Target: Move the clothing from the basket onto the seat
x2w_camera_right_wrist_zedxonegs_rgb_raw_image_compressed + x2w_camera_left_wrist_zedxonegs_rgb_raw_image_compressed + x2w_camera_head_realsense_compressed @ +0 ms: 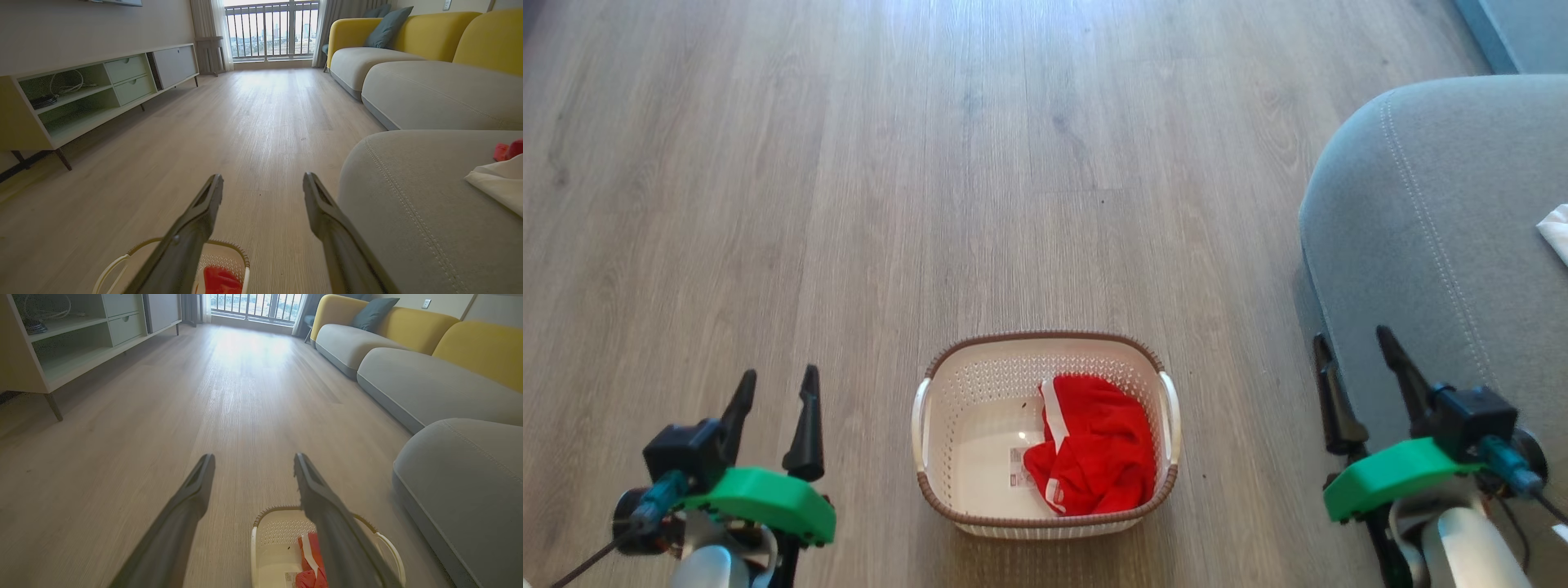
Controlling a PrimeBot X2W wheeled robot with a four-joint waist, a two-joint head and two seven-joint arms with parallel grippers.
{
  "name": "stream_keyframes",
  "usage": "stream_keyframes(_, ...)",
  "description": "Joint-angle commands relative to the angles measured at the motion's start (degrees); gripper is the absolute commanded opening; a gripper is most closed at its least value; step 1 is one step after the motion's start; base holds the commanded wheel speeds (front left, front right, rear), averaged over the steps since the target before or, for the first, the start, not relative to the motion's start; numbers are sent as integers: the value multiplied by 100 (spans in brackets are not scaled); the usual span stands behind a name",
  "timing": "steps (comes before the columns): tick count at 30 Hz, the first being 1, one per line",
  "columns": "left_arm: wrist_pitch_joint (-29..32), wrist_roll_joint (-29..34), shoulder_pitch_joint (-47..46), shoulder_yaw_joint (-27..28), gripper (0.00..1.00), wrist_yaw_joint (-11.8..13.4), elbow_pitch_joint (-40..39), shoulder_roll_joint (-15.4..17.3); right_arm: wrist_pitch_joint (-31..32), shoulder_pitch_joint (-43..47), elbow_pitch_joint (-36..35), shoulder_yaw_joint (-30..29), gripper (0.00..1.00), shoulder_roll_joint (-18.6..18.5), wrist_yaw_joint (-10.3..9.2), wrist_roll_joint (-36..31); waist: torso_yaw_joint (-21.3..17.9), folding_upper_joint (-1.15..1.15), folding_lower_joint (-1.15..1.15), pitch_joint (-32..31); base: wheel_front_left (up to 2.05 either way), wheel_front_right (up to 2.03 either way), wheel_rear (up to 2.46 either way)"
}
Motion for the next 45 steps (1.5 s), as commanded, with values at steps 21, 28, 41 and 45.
stream_keyframes(21, -54, 253, 230, 380, 100, 122, -449, -41, -53, -68, -33, 421, 100, -91, -1, 234, -31, 0, 1, -98, 0, 0, 0)
stream_keyframes(28, -54, 193, 221, 129, 100, 64, -276, -42, -53, -186, -119, 430, 100, -105, -1, 275, -97, 0, 1, 83, 0, 0, 0)
stream_keyframes(41, -55, 334, -332, -713, 100, -120, 177, -42, -53, -1035, -492, 613, 100, 56, -1, 257, -607, 0, 1, 1173, 0, 0, 0)
stream_keyframes(45, -55, 414, -717, -1040, 100, -152, 386, -42, -53, -1411, -595, 684, 100, 120, -1, 248, -792, 0, 1, 1638, 0, 0, 0)
